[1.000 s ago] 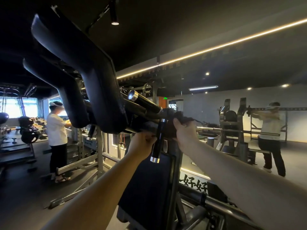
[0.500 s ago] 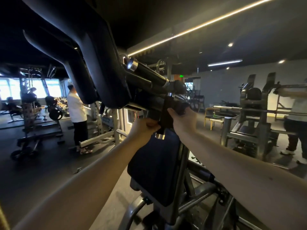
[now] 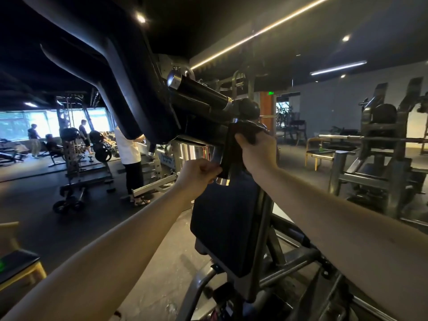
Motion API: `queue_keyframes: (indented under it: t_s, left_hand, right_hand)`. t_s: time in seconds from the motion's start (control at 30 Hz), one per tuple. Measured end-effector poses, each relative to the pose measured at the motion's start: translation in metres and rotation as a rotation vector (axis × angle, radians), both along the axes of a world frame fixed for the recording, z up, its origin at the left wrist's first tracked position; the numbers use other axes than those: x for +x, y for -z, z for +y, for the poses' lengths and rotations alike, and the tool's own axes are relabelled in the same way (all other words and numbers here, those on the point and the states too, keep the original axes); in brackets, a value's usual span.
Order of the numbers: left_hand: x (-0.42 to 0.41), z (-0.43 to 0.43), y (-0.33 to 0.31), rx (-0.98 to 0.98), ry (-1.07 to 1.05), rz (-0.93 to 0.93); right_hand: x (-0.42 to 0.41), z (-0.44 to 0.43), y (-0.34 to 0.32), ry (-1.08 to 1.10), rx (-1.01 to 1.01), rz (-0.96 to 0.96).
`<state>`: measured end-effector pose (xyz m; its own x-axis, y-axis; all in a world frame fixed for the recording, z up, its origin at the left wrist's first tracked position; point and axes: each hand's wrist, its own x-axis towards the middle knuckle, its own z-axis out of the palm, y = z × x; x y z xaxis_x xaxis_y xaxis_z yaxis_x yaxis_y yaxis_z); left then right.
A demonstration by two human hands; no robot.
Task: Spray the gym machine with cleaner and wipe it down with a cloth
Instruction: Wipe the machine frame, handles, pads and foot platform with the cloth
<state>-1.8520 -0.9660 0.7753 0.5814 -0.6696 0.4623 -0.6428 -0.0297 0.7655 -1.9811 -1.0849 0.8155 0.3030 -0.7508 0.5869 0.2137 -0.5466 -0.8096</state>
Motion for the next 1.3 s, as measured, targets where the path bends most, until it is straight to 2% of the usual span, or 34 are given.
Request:
queue_keyframes:
  t_s: [0.17, 0.27, 0.33, 0.37, 0.5, 0.57, 0.7, 0.8, 0.87, 1.0, 1.1, 1.2, 1.3]
  left_hand:
    - [0.0, 0.002, 0.009, -0.025, 0.015, 0.032]
    - [-0.004, 0.003, 0.012, -0.038, 0.009, 0.083]
    - [-0.007, 0.005, 0.013, -0.037, -0.011, 0.124]
    - [-0.008, 0.005, 0.014, -0.041, -0.019, 0.135]
    - [-0.013, 0.005, 0.017, -0.047, -0.075, 0.114]
    - [-0.015, 0.005, 0.018, -0.042, -0.084, 0.098]
    - [-0.016, 0.007, 0.022, -0.023, -0.083, 0.07]
    - [-0.019, 0.008, 0.021, -0.017, -0.096, 0.092]
    - [-0.019, 0.009, 0.02, -0.006, -0.092, 0.091]
    - [-0.015, 0.009, 0.019, 0.019, -0.088, 0.081]
    - [-0.015, 0.008, 0.02, 0.015, -0.099, 0.079]
    - [-0.019, 0.009, 0.019, 0.019, -0.105, 0.111]
    - [-0.026, 0.017, 0.018, 0.038, -0.084, 0.113]
  right_hand:
    - [0.001, 0.003, 0.047, 0.073, -0.157, 0.115]
    - [-0.01, 0.01, 0.077, -0.078, -0.112, 0.252]
    - [-0.021, 0.006, 0.081, -0.11, -0.129, 0.376]
    - [-0.025, 0.001, 0.075, -0.097, -0.125, 0.376]
    - [-0.025, -0.013, 0.016, 0.0, -0.157, 0.115]
    - [-0.013, -0.012, -0.001, 0.0, -0.156, 0.05]
    - [-0.001, -0.003, 0.032, -0.023, -0.135, 0.072]
    - [-0.015, 0.002, 0.071, -0.145, -0.112, 0.257]
    - [-0.021, -0.003, 0.07, -0.161, -0.124, 0.295]
    - [-0.017, -0.017, 0.009, -0.032, -0.051, 0.032]
    - [-0.004, -0.013, 0.0, -0.035, -0.072, -0.012]
    - [-0.009, -0.008, 0.034, -0.064, -0.136, 0.103]
    - [-0.026, -0.005, 0.073, -0.184, -0.189, 0.395]
